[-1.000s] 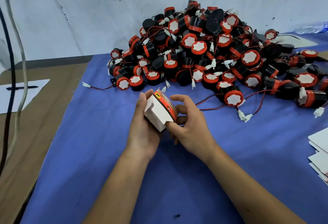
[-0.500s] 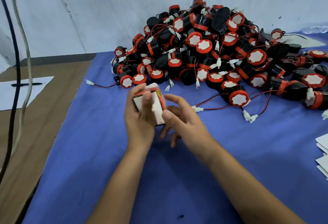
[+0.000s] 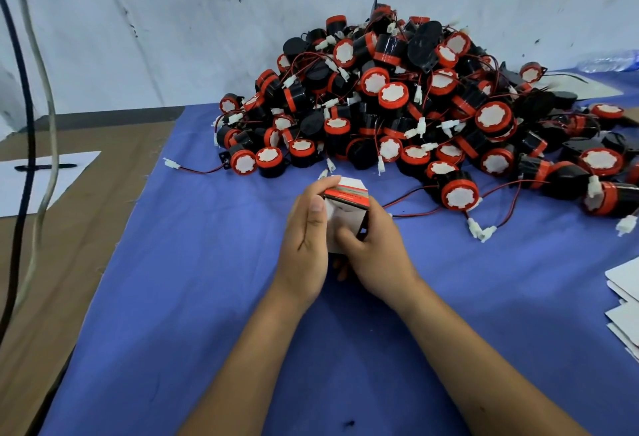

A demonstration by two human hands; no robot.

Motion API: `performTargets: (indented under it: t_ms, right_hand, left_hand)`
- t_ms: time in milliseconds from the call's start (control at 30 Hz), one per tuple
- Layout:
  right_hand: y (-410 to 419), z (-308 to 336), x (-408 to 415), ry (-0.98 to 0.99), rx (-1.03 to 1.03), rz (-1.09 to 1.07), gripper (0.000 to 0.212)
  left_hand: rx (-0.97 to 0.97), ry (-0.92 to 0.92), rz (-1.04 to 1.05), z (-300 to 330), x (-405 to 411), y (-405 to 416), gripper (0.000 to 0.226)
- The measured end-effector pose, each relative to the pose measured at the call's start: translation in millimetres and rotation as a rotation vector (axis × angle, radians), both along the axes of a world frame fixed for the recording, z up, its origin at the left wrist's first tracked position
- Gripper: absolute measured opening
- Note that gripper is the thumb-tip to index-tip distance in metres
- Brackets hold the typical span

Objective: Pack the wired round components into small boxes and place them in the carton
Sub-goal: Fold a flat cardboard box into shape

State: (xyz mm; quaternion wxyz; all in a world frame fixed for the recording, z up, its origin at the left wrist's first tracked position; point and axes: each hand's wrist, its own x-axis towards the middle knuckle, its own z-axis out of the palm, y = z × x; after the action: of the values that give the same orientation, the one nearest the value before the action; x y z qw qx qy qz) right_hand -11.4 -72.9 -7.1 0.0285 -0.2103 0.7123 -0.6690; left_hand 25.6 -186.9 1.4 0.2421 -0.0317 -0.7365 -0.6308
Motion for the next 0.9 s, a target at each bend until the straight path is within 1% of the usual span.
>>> performTargets:
  t_ms: [67,100,200,267,300,333,400,500,567,633,700,733,833,900]
  right_hand:
    - [0.6,1.0,-0.6,0.006,0.008,-0.023,0.02]
    - [2.1,1.8,-1.3,-0.01,0.007,0.003,0.02]
    - [8.1,5.2,-3.2,-0.068,0.042,0.149,0.031]
    - [11.2,6.5,-5.0,-0.01,0.069,0.122,0.027]
    - [11.9,7.6,-5.6,0.009,0.042,0.084,0.024]
    - [11.4,9.0,-5.1,0.001,-0.019,0.06,0.024]
    - [7.2,9.7,-2.0,-0.043,-0.138,0.041,0.031]
    - [1.3,7.2,1.6,-0.023,-0.128,-0.04,0.043]
    - [3.3,7.3,-0.2,-0.023,-0.105,-0.013,0.042]
    - [8.9,8.2,-4.0,-0.068,-0.1,0.131,0.037]
    - [13.5,8.7,-5.5,-0.134,-0.102,0.277,0.035]
    - [14.4,8.9,-5.5,-0.153,-0.103,0.315,0.035]
    - [12.6,10.0,-4.3,-0.111,-0.121,0.297,0.033]
    - [11.4,10.5,-4.3,0.021,-0.047,0.197,0.032]
  left_hand:
    - [-0.058,0.039,0.049,-0.8,0.0,3.6,0.045]
    - [-0.062,0.045,0.07,-2.0,-0.5,3.5,0.043]
    - [0.054,0.006,0.111,-3.0,-2.7,-4.1,0.039]
    - [0.138,-0.014,0.128,-1.5,-3.5,-8.2,0.037]
    - [0.154,-0.006,0.129,-0.2,-3.0,-8.0,0.037]
    - [0.149,0.012,0.124,1.0,-2.9,-6.4,0.036]
    - [0.076,0.046,0.121,0.3,-2.3,-1.7,0.037]
    - [-0.046,0.067,0.121,-5.3,-4.0,5.7,0.038]
    - [-0.054,0.08,0.137,-4.9,-3.6,7.8,0.036]
    - [0.025,0.068,0.145,-2.8,-2.6,4.9,0.037]
    - [0.158,0.014,0.138,-1.7,-0.9,-0.9,0.041]
    - [0.205,-0.016,0.141,-2.1,-0.6,-3.8,0.042]
    - [0.27,-0.052,0.133,-2.7,-0.6,-6.3,0.043]
    - [0.294,-0.041,0.068,-2.7,-0.6,-4.3,0.045]
